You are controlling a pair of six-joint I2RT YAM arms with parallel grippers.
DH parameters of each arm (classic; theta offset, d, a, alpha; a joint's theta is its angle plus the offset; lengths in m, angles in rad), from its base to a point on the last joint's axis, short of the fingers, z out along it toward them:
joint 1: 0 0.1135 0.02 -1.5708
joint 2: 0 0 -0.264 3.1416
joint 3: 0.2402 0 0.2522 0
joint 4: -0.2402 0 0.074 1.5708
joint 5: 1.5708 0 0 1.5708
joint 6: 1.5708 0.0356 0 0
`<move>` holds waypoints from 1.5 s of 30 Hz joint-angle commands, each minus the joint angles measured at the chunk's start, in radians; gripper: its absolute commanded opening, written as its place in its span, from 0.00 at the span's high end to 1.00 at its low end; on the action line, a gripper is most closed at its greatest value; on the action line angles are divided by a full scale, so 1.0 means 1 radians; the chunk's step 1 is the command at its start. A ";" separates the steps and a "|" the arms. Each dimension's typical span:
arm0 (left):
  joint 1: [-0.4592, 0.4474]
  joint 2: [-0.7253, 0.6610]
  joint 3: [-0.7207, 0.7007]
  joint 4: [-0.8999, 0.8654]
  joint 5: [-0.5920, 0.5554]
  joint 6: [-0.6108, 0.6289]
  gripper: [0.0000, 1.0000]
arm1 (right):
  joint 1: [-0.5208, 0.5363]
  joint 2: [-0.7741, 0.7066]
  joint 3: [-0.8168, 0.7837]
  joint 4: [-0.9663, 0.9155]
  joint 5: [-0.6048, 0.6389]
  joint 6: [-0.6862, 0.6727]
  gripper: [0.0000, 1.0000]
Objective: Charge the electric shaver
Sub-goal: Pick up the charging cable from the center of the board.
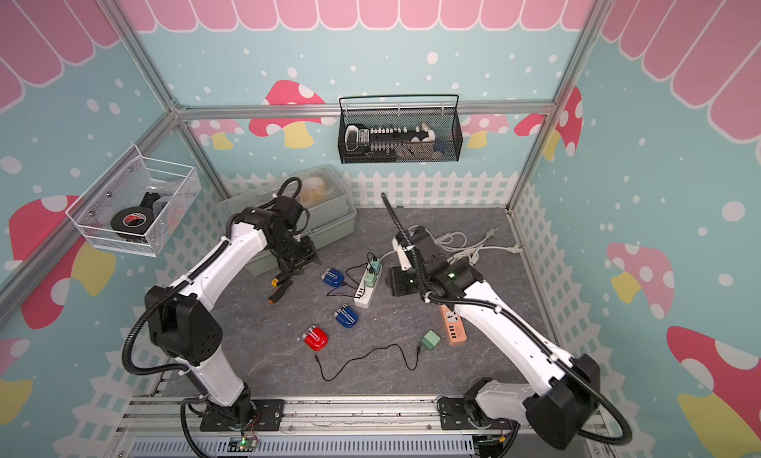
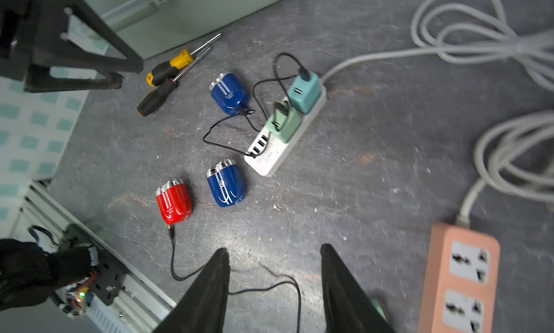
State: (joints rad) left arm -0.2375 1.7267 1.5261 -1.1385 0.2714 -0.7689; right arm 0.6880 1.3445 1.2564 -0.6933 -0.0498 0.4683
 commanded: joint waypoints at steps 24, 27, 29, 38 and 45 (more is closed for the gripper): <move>-0.089 0.081 -0.414 0.518 0.143 -0.499 0.49 | 0.097 0.112 0.058 0.104 0.105 -0.092 0.53; -0.101 0.097 -0.413 0.544 0.139 -0.510 0.56 | 0.097 0.106 0.055 0.106 0.108 -0.088 0.53; -0.102 0.101 -0.404 0.545 0.128 -0.508 0.65 | 0.097 0.105 0.054 0.104 0.108 -0.086 0.53; -0.167 -0.078 -0.438 0.508 0.138 -0.536 1.00 | 0.088 0.134 0.090 0.094 0.025 -0.041 0.53; -0.251 -0.265 -0.489 0.478 0.041 -0.530 1.00 | 0.037 0.205 0.155 0.061 -0.123 0.081 0.53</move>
State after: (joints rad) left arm -0.4816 1.5040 1.0519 -0.6415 0.3931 -1.2945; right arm 0.7483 1.5177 1.3697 -0.6067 -0.0818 0.4774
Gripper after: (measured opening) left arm 0.049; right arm 0.471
